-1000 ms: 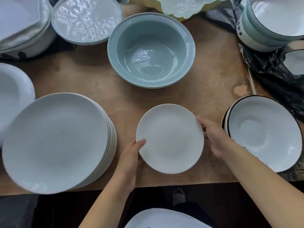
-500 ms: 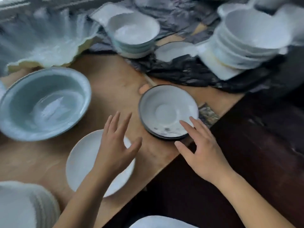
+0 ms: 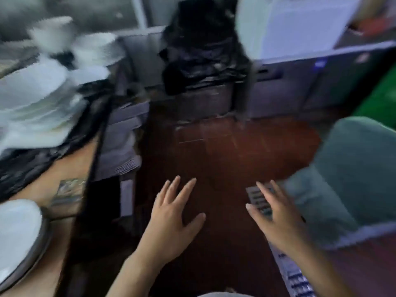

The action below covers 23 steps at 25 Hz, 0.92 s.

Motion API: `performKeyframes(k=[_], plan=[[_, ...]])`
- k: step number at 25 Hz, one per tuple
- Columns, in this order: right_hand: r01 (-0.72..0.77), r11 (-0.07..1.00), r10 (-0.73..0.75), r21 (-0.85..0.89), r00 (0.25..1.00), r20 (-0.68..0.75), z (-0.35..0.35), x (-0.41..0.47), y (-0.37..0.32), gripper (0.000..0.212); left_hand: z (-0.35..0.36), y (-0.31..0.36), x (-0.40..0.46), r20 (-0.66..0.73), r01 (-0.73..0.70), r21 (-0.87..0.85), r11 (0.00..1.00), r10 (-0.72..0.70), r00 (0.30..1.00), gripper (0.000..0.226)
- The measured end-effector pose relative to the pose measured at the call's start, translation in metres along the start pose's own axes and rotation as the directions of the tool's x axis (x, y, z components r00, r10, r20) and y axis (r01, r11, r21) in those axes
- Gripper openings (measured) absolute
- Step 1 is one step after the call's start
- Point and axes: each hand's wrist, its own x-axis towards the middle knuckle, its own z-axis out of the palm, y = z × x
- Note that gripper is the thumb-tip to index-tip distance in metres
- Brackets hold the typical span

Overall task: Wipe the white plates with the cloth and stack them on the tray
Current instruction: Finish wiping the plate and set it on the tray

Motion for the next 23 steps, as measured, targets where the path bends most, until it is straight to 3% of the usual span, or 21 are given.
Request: performKeyframes(k=[3, 5, 9, 14, 17, 23], plan=[[-0.234, 0.964, 0.255, 0.123, 0.947, -0.198, -0.048, -0.039, 0.099, 0.083, 0.08, 0.083, 0.029, 0.235, -0.187, 0.001, 0.982, 0.181, 0.955, 0.075], [-0.346, 0.911, 0.401, 0.225, 0.871, -0.284, -0.074, -0.07, 0.145, 0.074, 0.119, 0.129, 0.043, 0.365, -0.298, -0.003, 0.954, 0.279, 0.888, 0.075], [-0.507, 0.779, 0.617, 0.37, 0.727, -0.303, -0.113, -0.113, 0.22, 0.07, 0.189, 0.217, 0.072, 0.543, -0.469, -0.055, 0.881, 0.421, 0.727, 0.076], [-0.555, 0.694, 0.718, 0.458, 0.583, -0.381, -0.179, -0.116, 0.306, 0.069, 0.282, 0.323, 0.116, 0.644, -0.619, -0.138, 0.773, 0.545, 0.536, 0.075], [-0.592, 0.649, 0.758, 0.478, 0.459, -0.462, -0.229, -0.108, 0.349, 0.07, 0.343, 0.402, 0.149, 0.672, -0.693, -0.202, 0.692, 0.612, 0.416, 0.076], [-0.636, 0.55, 0.818, 0.541, 0.283, -0.5, -0.307, -0.102, 0.426, 0.072, 0.448, 0.536, 0.187, 0.702, -0.703, -0.357, 0.615, 0.673, 0.232, 0.077]])
